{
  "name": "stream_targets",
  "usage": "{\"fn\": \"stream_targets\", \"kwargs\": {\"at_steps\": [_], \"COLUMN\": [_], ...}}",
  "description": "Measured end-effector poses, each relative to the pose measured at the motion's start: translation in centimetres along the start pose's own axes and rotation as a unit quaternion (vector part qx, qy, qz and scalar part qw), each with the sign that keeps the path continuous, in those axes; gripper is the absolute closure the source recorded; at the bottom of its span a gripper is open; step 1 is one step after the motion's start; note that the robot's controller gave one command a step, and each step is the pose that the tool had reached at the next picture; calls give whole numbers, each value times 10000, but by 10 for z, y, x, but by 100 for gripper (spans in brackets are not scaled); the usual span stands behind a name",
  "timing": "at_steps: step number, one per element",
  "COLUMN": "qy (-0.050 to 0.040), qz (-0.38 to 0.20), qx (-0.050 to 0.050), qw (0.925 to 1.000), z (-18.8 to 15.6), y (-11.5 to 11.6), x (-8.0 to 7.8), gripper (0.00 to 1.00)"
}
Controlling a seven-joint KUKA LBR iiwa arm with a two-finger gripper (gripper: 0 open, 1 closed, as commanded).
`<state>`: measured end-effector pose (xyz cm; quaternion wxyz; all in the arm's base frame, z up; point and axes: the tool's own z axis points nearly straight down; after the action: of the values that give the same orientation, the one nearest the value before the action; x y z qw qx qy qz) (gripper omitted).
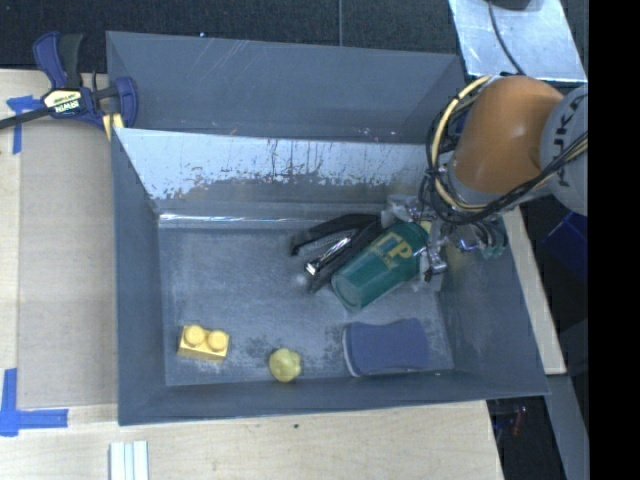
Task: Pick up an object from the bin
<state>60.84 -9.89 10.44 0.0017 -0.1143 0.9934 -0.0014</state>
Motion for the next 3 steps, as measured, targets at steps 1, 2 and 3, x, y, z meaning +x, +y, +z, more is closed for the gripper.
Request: {"fn": "stream_targets", "kwargs": {"at_steps": [1, 2, 3], "qy": [-16, -16, -75], "qz": [-880, -880, -1735], "qx": [35, 35, 84], "qw": [9961, 9961, 9848], "z": [15, 15, 9], "y": [3, 3, 26], "x": [-21, -21, -16], "gripper": [100, 100, 100]}}
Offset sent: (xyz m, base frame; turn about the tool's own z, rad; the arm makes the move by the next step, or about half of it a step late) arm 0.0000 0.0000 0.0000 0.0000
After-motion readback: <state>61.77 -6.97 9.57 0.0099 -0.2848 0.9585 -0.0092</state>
